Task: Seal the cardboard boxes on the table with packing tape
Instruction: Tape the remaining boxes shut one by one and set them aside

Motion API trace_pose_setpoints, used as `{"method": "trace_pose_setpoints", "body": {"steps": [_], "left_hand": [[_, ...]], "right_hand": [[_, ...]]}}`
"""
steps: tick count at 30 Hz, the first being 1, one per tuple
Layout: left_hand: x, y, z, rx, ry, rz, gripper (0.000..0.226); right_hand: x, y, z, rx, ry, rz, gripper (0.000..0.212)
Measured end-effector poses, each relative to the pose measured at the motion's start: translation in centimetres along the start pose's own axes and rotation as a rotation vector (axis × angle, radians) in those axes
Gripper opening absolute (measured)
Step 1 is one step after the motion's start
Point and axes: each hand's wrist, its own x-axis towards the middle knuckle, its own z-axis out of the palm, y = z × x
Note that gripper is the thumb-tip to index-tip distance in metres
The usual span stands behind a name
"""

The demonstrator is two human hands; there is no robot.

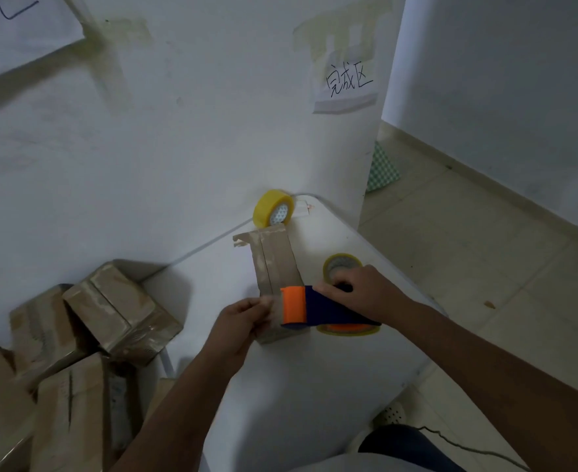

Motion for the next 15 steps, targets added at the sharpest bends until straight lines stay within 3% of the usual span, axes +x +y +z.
{"method": "trace_pose_setpoints", "body": {"steps": [4, 9, 15], "left_hand": [[0.6, -0.9, -5.5, -0.109, 0.249, -0.037, 0.009], [0.2, -3.4, -5.8, -0.104, 0.257, -0.075, 0.009], [0.9, -4.7, -5.3, -0.115, 0.386, 0.026, 0.013]], "right_hand": [[-0.3, 3.2, -1.3, -0.117, -0.036, 0.022, 0.096], [0.4, 4.5, -1.8, -0.194, -0.100, 0.039, 0.093], [1.7, 3.7, -2.4, -0.274, -0.093, -0.021, 0.091]]}}
